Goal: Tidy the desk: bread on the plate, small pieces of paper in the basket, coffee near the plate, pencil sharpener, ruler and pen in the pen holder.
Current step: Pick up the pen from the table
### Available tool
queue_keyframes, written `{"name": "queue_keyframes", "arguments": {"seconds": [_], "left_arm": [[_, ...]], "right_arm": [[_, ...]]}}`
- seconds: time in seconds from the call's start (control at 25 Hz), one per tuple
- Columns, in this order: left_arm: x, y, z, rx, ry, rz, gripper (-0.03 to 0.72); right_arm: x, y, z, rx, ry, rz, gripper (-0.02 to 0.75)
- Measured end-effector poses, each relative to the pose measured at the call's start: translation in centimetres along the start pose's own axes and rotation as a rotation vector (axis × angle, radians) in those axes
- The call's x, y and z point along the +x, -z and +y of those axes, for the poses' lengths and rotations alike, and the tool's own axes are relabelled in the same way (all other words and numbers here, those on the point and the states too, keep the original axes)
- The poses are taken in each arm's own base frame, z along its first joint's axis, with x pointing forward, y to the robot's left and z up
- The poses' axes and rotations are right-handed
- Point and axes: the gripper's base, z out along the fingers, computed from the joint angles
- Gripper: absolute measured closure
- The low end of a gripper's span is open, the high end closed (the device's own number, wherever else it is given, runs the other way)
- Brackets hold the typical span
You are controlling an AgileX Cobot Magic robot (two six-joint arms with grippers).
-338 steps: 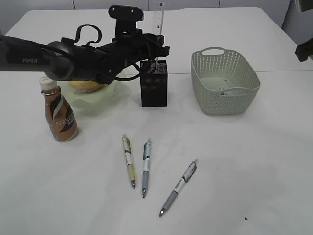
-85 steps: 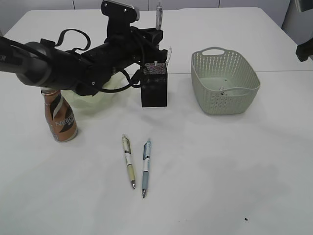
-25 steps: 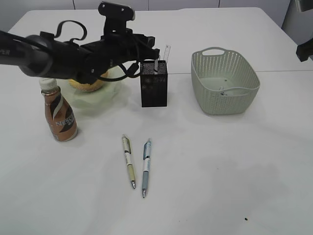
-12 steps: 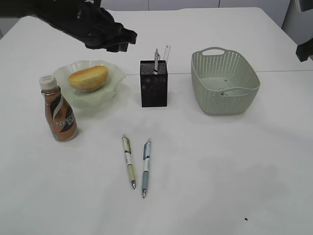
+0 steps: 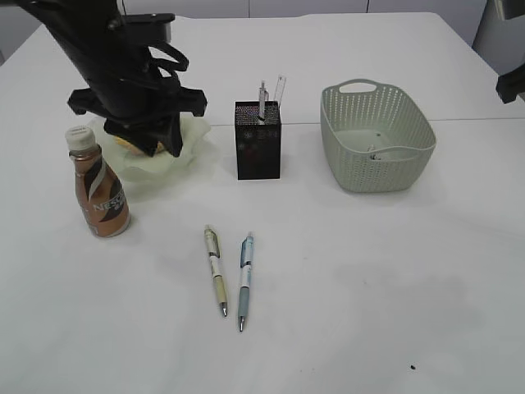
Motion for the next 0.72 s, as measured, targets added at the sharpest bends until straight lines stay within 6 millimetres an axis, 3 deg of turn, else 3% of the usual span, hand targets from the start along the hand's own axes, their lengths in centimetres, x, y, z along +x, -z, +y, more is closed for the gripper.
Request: {"name": "queue_keyframes", "arguments": {"seconds": [0.28, 0.52, 0.72], "left_arm": [[1.9, -0.7, -1.1, 0.006, 0.098, 0.197, 0.434], [3.5, -5.8, -3.3, -0.032, 0.134, 0.308, 0.434], [3.8, -9.0, -3.8, -0.032, 0.176, 0.301, 0.434]], "right_arm": [[0.0, 0.0, 0.0, 0.000, 0.002, 0.000, 0.450], [0.0, 0.0, 0.0, -0.003, 0.000, 0.000, 0.448], [0.0, 0.0, 0.0, -0.003, 0.000, 0.000, 0.448]]}}
